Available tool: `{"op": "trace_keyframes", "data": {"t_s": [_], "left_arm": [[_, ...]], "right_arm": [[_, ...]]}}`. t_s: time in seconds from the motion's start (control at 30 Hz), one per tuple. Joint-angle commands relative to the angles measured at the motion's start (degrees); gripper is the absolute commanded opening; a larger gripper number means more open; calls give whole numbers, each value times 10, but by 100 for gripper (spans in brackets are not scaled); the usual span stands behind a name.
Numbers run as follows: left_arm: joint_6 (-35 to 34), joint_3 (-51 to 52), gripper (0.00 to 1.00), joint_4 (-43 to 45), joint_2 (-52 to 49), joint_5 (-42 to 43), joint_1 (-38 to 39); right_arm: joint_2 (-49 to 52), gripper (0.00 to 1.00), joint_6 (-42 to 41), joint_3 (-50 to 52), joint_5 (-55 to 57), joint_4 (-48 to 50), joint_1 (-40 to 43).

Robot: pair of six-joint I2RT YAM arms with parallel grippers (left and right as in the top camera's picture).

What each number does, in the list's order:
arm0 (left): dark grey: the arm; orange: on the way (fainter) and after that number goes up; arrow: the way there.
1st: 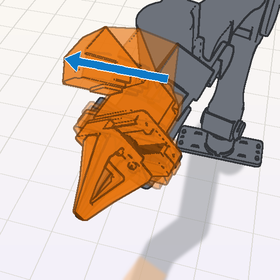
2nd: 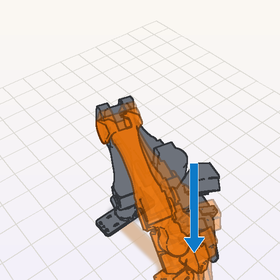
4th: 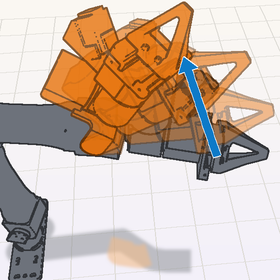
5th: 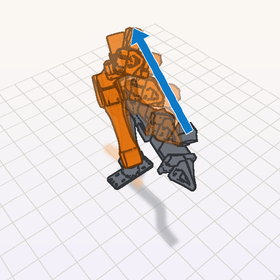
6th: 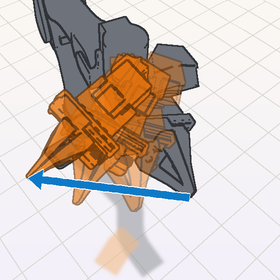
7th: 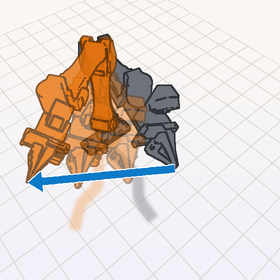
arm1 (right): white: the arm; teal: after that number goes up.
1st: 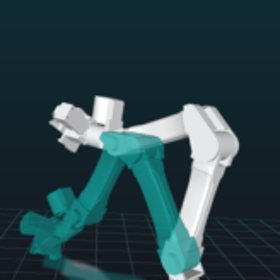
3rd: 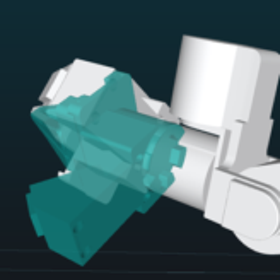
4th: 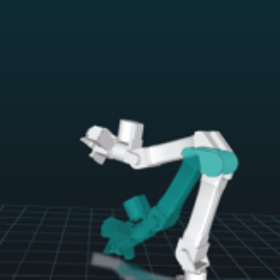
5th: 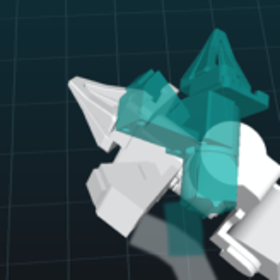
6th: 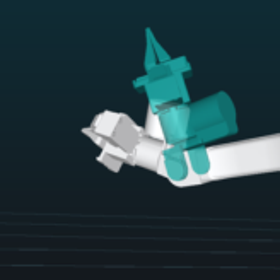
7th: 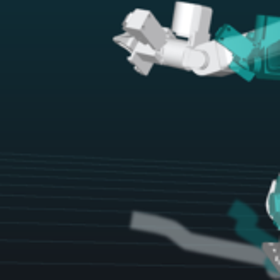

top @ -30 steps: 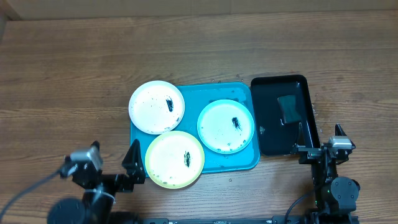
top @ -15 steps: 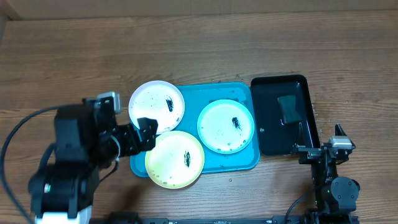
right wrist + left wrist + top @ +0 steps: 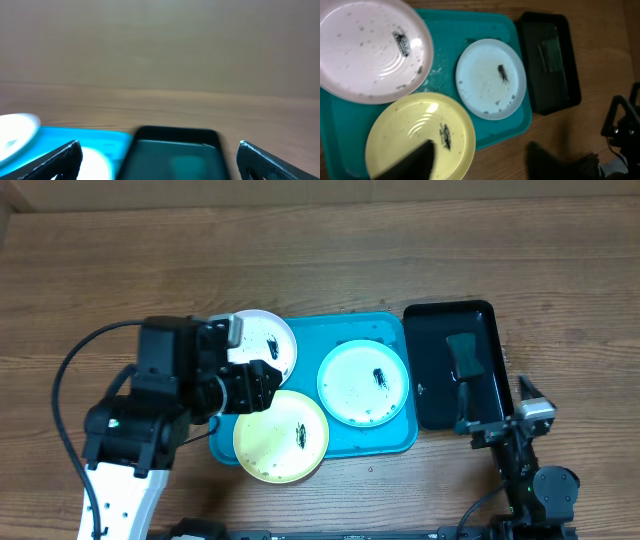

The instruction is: Clean dirty plates on tray and stack at the side

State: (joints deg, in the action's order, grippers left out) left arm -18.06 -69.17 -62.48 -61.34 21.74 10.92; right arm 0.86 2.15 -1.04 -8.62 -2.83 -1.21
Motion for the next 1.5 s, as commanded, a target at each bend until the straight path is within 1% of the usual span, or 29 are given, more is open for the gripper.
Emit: {"op": "trace_keyframes", "data": {"t_s": [0.0,0.03,0.1,0.17,0.23,0.33,0.43,0.5,0.53,0.63,0.73,0.83,0.9,1.07,1.1,1.13,1.17,1.2,1.27,1.47], "left_arm": [[-5,-12,9,21,-5,1,52],[-11,-12,4,25,-7,-10,64],[-28,-11,4,29,-14,-43,88],[-44,-10,4,28,-25,-77,108],[-50,-10,5,30,-40,-89,123],[-54,-10,18,33,-71,-89,140],[-54,-10,22,39,-110,-89,152],[-55,-10,31,46,-138,-88,155],[-61,-10,34,50,-154,-89,157],[-75,-11,37,57,-195,-88,157],[-89,-10,37,56,-231,-86,157],[-95,-11,37,59,-265,-87,157],[-94,-11,36,65,-289,-87,157],[-94,-10,27,84,-352,-87,157],[-94,-11,27,88,-362,-87,157],[-94,-10,27,95,-373,-87,157],[-94,-10,26,110,-389,-86,157],[-94,-10,26,118,-397,-86,157],[-94,-10,26,132,-407,-88,157],[-94,-11,26,149,-436,-93,158]], "right_arm": [[-4,100,-47,5,-152,6,-2],[-4,100,-78,5,-150,4,-2],[-4,100,-108,-4,-150,-8,-2],[0,100,-112,-25,-150,-26,-2],[13,100,-112,-58,-138,-51,-2],[63,100,-111,-134,-106,-109,-2],[159,100,-96,-238,-101,-174,-2],[238,100,-76,-320,-101,-234,-2],[282,100,-62,-367,-101,-274,-2],[415,100,-27,-511,-100,-415,-2],[540,100,-21,-638,-99,-557,-2],[641,100,-21,-726,-99,-670,-2],[695,100,-21,-758,-101,-708,-2],[793,100,-21,-762,-98,-712,-2],[805,100,-21,-762,-93,-709,-2],[824,96,-21,-762,-83,-703,-2],[854,86,-21,-762,-68,-689,-2],[867,80,-21,-762,-64,-683,-4],[893,73,-21,-762,-62,-665,-7],[936,73,-39,-762,-9,-623,-7]]}}
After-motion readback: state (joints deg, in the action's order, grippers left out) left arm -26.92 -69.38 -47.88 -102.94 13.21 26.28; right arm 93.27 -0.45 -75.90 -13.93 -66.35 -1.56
